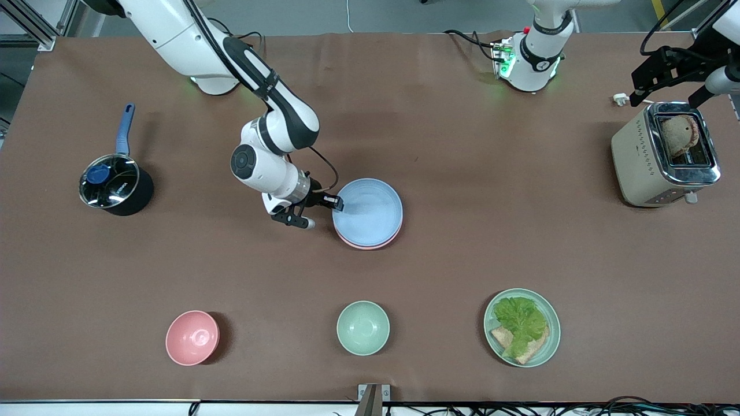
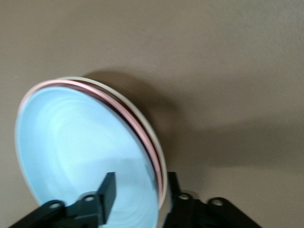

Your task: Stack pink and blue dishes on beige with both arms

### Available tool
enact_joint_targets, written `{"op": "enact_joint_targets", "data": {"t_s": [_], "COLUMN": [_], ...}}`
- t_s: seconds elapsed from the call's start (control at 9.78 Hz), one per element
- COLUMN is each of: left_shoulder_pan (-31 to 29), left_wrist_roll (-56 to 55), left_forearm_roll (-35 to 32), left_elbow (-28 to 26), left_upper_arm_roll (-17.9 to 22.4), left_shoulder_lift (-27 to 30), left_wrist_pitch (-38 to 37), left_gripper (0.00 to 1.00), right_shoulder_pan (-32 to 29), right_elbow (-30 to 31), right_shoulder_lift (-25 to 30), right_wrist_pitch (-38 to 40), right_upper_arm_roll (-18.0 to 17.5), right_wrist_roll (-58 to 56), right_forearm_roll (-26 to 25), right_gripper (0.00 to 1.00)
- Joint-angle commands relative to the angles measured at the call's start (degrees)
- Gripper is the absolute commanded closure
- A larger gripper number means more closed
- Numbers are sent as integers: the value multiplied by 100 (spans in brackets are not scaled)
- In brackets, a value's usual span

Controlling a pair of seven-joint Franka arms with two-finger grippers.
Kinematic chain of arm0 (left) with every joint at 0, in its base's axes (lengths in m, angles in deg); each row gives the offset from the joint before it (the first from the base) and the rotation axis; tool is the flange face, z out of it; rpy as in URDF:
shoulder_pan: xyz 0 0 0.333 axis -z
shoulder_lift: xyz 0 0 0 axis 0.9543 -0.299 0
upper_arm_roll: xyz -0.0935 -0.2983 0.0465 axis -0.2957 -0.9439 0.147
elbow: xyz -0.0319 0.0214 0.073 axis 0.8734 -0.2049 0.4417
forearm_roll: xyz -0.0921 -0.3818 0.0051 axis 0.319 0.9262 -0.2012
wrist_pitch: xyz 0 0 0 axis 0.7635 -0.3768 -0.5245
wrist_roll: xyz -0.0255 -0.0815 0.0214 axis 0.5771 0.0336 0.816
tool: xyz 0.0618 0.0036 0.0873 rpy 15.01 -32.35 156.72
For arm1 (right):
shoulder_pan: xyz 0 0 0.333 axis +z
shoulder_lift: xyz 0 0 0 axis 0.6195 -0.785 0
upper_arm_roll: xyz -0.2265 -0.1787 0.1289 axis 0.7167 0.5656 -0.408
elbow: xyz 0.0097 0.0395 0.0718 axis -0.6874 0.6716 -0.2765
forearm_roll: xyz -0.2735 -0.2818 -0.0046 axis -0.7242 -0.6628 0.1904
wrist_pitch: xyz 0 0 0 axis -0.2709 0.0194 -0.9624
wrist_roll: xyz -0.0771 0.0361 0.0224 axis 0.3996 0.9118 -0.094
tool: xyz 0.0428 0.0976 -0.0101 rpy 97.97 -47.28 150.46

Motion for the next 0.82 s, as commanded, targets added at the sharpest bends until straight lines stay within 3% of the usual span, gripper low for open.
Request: {"op": "enact_joint_targets", "data": {"t_s": [0.0, 0.1, 0.2, 0.41, 0.72], "left_shoulder_pan": [-88, -210, -229, -247, -212], "left_wrist_roll": [77, 120, 121, 86, 6], "left_forearm_roll": [83, 83, 83, 83, 74], "left_elbow": [-233, -233, -225, -216, -198], "left_upper_arm_roll": [-5, -5, -5, 4, -49], "left_shoulder_lift": [82, 73, 73, 38, -59], "left_wrist_pitch": [-31, -22, -22, -13, 83], "left_gripper": [0, 0, 0, 0, 0], "right_shoulder_pan": [-251, -461, -768, -1209, -1228], "right_elbow": [112, 147, 156, -18, -957], "right_shoulder_lift": [816, 1237, 1607, 2292, 2743], "right_wrist_pitch": [692, 1113, 1535, 2711, 4365], "right_upper_arm_roll": [-18, 8, 8, 227, 1121], "right_wrist_roll": [26, 35, 44, 79, 27], "right_forearm_roll": [26, -105, -593, -2084, -3213], "right_gripper": [0, 0, 0, 0, 0]}}
